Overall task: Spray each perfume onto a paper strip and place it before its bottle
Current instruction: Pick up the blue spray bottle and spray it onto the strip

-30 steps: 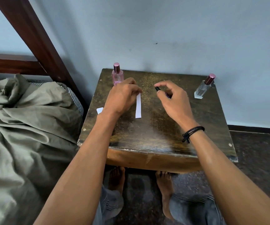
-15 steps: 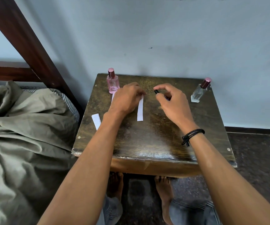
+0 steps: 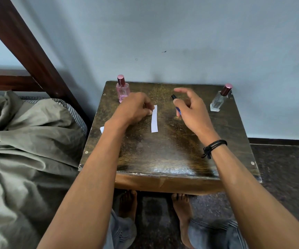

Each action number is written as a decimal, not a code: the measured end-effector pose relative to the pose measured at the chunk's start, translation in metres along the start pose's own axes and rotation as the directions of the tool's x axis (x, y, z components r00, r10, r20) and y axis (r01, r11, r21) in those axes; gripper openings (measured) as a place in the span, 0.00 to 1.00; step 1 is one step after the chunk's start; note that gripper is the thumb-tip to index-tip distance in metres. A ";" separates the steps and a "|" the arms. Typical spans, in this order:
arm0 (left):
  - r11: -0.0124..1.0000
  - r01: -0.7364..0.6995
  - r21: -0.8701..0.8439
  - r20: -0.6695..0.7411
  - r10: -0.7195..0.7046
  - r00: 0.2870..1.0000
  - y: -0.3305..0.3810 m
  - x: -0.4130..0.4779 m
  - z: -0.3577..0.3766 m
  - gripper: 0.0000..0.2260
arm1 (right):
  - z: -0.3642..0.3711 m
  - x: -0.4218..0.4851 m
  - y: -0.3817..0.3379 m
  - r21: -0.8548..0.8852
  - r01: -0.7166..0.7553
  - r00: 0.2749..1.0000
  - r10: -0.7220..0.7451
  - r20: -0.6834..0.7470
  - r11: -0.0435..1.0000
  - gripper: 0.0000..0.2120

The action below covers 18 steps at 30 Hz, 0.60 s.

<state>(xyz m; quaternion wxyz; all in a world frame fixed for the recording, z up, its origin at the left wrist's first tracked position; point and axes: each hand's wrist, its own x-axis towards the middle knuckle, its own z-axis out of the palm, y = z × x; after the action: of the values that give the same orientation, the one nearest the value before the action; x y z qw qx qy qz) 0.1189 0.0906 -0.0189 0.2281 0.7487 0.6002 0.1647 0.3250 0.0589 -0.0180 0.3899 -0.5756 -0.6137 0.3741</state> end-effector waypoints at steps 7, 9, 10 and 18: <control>0.999 -0.026 0.032 -0.009 0.026 1.000 0.003 0.001 0.005 0.07 | -0.004 0.000 -0.007 0.345 -0.132 0.991 0.117 0.063 0.929 0.11; 0.999 -0.025 0.036 -0.005 0.025 1.000 0.003 0.001 0.005 0.07 | -0.003 0.001 -0.007 0.369 -0.134 0.991 0.117 0.067 0.920 0.07; 0.999 -0.027 0.034 -0.004 0.027 1.000 0.003 0.001 0.005 0.07 | -0.003 0.001 -0.007 0.375 -0.138 0.990 0.120 0.069 0.917 0.06; 0.996 0.046 -0.073 -0.107 -0.053 0.993 -0.001 -0.032 -0.047 0.04 | 0.006 -0.004 -0.014 0.372 -0.170 0.981 0.120 0.154 0.912 0.07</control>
<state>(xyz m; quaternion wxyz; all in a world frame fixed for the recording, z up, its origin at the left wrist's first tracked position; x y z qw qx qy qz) 0.0865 0.0668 0.0205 0.2254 0.7150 0.6239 0.2208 0.3143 0.0541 -0.0078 0.4260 -0.5072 -0.5076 0.5510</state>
